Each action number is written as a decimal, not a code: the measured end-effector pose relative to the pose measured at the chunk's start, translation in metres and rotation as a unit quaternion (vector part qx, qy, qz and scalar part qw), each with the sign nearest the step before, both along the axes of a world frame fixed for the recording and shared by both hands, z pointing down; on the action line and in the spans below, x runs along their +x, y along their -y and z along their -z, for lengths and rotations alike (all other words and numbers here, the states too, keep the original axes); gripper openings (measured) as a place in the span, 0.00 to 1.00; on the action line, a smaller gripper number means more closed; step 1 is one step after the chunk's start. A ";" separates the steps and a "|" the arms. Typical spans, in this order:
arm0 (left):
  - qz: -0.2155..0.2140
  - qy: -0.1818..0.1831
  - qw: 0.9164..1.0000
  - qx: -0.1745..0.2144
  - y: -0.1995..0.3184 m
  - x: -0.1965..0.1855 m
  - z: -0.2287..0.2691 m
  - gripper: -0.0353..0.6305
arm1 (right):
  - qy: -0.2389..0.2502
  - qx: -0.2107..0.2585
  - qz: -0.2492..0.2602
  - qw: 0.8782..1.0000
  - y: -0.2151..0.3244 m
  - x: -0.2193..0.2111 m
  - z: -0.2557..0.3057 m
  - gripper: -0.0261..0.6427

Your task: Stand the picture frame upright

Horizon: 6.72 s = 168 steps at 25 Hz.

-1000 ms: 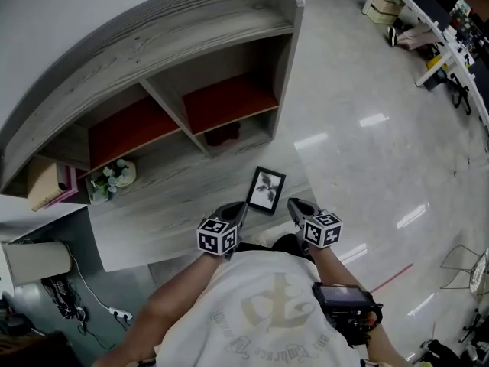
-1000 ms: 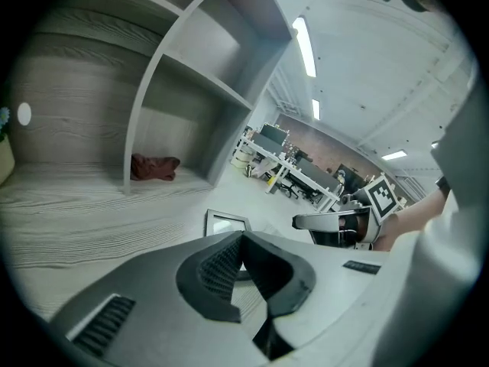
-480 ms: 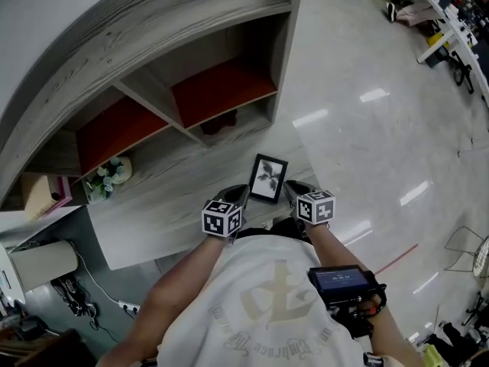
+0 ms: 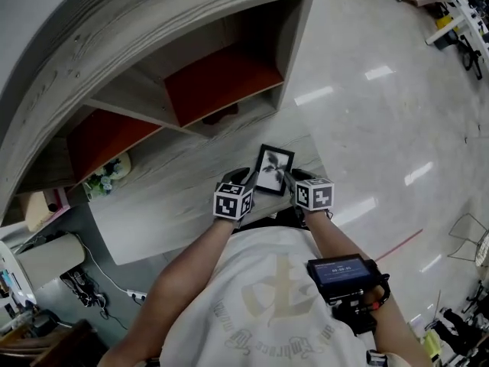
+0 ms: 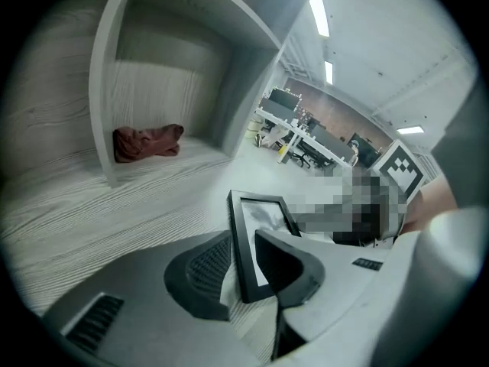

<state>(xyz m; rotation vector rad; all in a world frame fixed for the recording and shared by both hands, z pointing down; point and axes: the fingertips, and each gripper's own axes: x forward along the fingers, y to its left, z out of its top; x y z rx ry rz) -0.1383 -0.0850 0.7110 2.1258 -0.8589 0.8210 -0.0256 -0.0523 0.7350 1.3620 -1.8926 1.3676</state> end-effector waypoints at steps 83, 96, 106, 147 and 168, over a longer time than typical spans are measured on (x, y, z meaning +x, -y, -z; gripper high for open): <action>0.185 -0.013 0.983 0.004 -0.002 0.038 0.049 0.18 | 0.029 0.156 0.229 0.960 0.051 0.018 0.087 0.17; 0.210 -0.010 0.977 0.019 0.021 0.072 0.058 0.18 | 0.045 0.175 0.262 0.948 0.078 0.052 0.092 0.17; 0.232 -0.008 0.972 0.032 0.040 0.101 0.055 0.18 | 0.045 0.196 0.297 0.933 0.103 0.079 0.091 0.17; 0.292 0.018 0.953 0.079 0.140 0.092 0.041 0.17 | 0.042 0.269 0.333 0.903 0.198 0.072 0.090 0.16; 0.289 0.053 0.953 0.079 0.157 0.090 0.031 0.17 | 0.030 0.262 0.333 0.905 0.209 0.074 0.080 0.13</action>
